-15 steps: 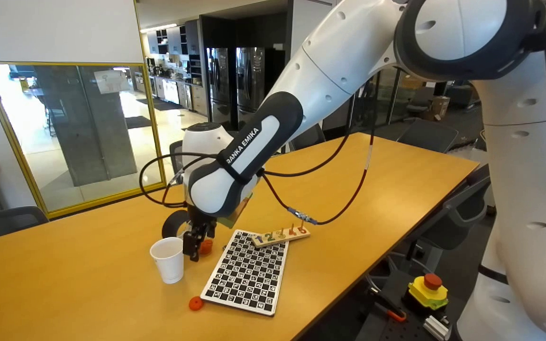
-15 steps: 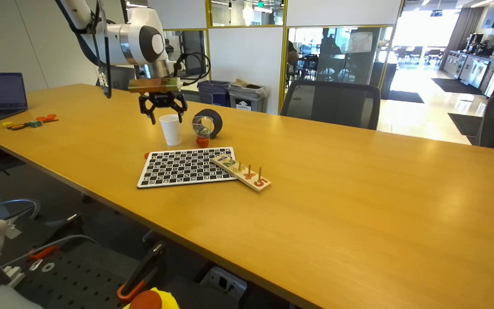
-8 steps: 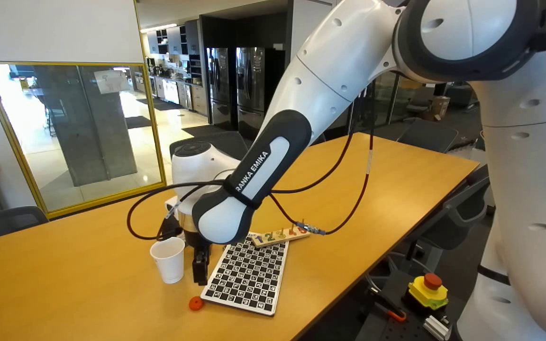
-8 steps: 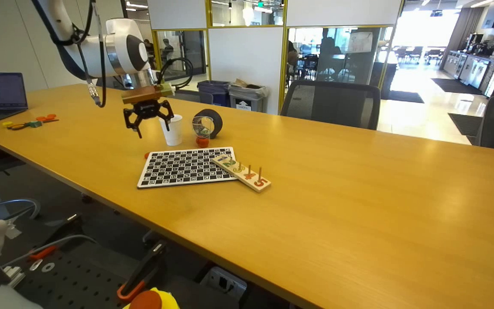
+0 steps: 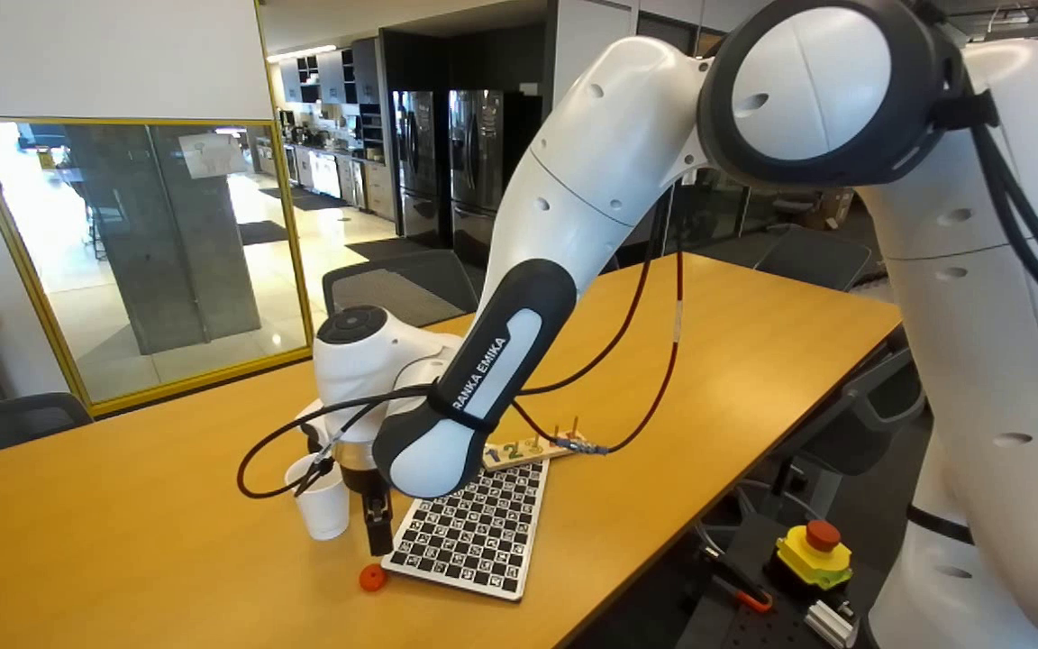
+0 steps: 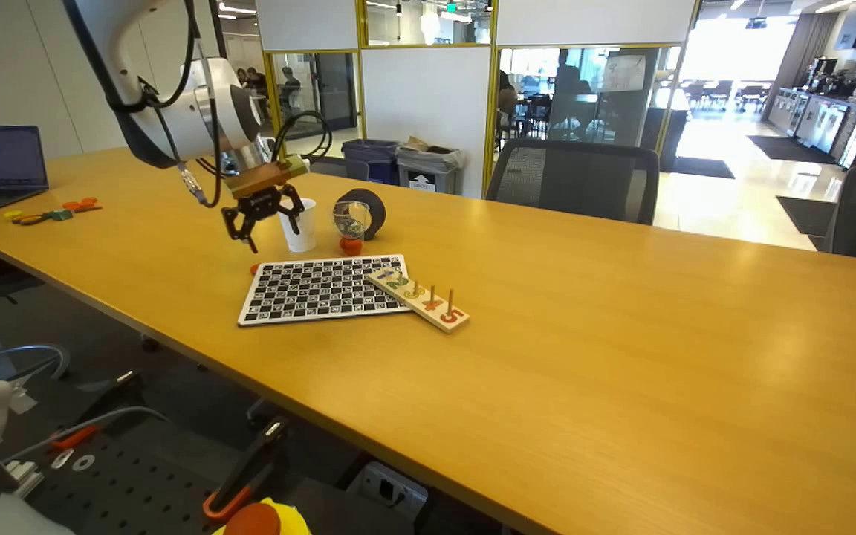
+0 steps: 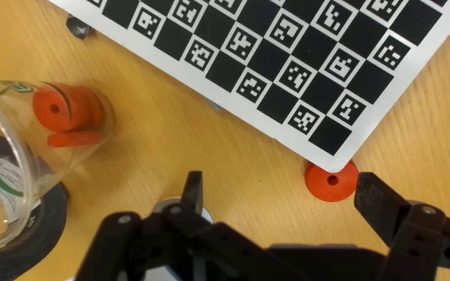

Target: Pick up the orange tokens from the table and put it in the colourless cup. Pick up the blue token and put it in the white cup.

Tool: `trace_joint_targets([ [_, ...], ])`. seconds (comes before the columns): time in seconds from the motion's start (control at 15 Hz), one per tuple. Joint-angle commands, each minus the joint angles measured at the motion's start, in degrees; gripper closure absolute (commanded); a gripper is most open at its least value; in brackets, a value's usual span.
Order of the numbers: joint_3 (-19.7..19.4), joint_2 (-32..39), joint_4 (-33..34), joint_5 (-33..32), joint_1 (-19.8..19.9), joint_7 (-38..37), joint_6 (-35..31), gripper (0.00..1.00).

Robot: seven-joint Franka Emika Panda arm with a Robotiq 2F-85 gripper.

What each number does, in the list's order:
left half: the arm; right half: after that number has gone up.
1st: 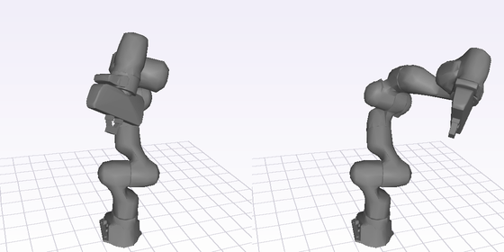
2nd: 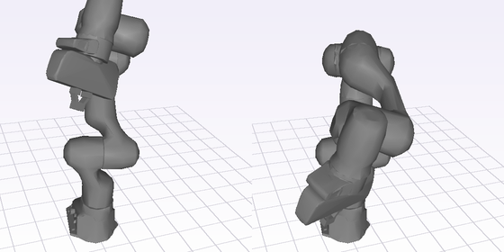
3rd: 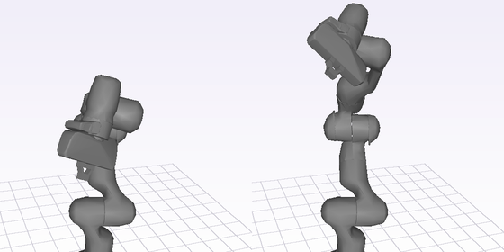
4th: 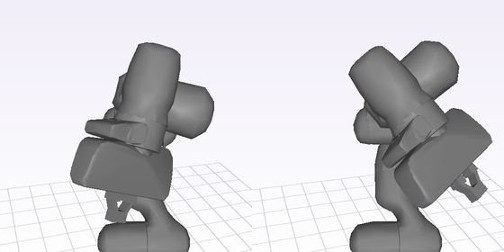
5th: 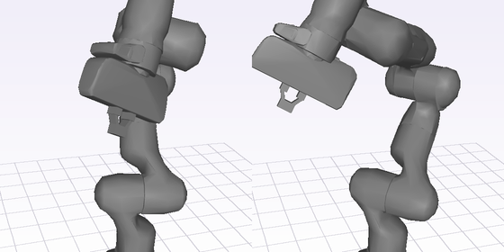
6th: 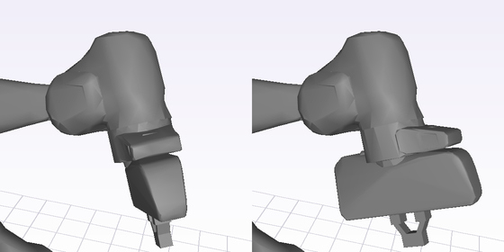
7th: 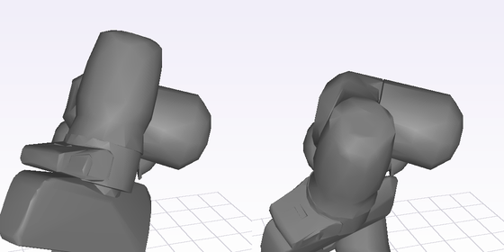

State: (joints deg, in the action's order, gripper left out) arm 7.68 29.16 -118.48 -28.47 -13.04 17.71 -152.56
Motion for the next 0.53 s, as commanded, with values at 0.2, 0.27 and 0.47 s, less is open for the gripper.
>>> trace_joint_targets([
  [0.2,2.29,4.63,4.0,1.68,0.32,4.89,-1.04,0.0],
  [0.27,3.0,4.75,3.92,2.2,0.69,5.91,-0.68,0.0],
  [0.47,4.01,5.88,4.68,3.19,1.1,7.77,-0.45,0.0],
])
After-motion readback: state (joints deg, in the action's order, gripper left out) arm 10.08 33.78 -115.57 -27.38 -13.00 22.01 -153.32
